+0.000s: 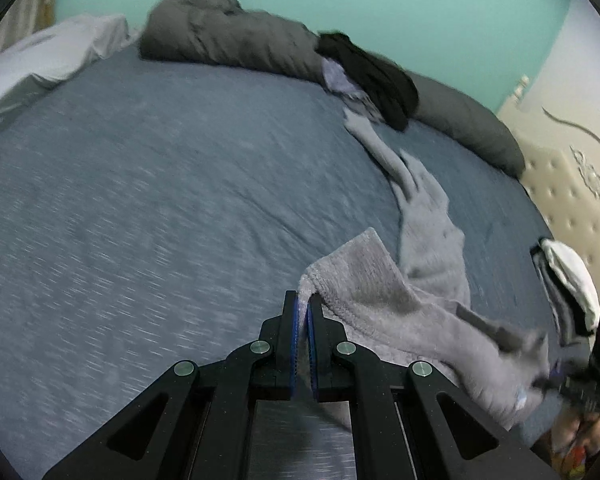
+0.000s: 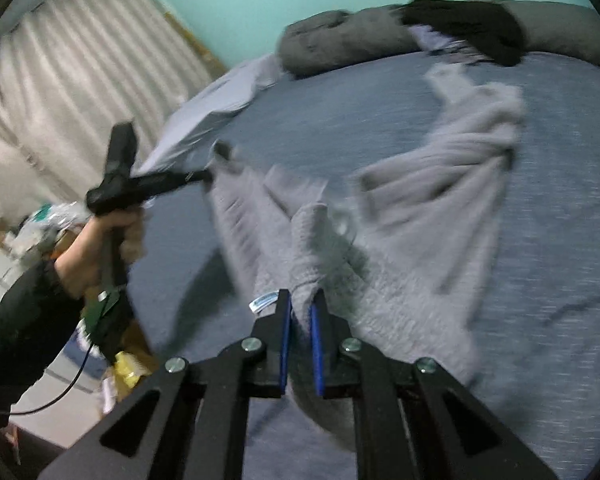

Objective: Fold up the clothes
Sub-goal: 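Lift the hoodie hem with the left tool while the right tool holds another edge, then open the right tool, releasing its edge, while the left tool keeps holding the hem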

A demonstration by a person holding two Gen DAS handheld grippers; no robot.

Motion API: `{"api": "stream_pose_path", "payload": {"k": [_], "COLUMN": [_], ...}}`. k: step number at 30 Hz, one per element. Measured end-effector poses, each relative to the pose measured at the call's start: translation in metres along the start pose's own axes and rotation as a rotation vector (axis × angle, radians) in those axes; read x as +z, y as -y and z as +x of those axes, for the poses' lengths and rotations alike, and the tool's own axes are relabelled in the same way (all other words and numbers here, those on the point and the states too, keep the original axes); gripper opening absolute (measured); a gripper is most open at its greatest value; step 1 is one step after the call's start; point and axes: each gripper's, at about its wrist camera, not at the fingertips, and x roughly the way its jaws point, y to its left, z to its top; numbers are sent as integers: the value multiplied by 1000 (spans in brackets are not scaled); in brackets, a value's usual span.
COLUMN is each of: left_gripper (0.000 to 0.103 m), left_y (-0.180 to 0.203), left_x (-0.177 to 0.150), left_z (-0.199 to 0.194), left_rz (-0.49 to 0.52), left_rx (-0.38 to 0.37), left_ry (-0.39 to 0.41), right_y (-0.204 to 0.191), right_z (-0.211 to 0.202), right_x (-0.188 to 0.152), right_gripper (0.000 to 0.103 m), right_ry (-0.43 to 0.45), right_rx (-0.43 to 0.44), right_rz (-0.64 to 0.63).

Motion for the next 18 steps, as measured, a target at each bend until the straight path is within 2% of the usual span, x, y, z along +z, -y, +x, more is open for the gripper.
{"api": "stream_pose_path", "payload": {"k": [5, 8, 9, 10, 11, 12, 13, 14, 15, 17, 18], "left_gripper": [4, 4, 6, 8, 11, 20, 38, 44, 45, 45, 45], "left_y": [-31, -51, -57, -66, -75, -85, -93, -100, -108, -107, -103], "left_x": [23, 33, 36, 35, 32, 24, 15, 5, -5, -25, -35], "left_z": [-48, -56, -58, -52, -44, -40, -38, -38, -37, -36, -35], "left_rz": [-26, -64, -78, -110, -146, -182, -208, -231, -255, -253, -240], "left_rx": [26, 47, 55, 67, 80, 110, 125, 136, 147, 142, 112], "left_ry": [124, 142, 147, 116, 79, 61, 54, 48, 42, 21, 3], "right_y": [-52, -75, -78, -79, -79, -80, -78, -75, -71, -59, -50], "right_z": [34, 56, 65, 72, 77, 83, 81, 78, 72, 57, 47], "right_x": [3, 9, 10, 10, 9, 9, 7, 6, 4, 0, -3], "right_gripper": [9, 9, 12, 13, 14, 22, 30, 34, 40, 42, 42], "right_ry": [-20, -41, -59, -78, -97, -115, -112, -104, -95, -76, -65], "right_rx": [124, 132, 135, 123, 108, 94, 96, 101, 103, 67, 46], "right_rz": [-26, -44, -28, -15, -4, 8, 15, 22, 26, 33, 42]}}
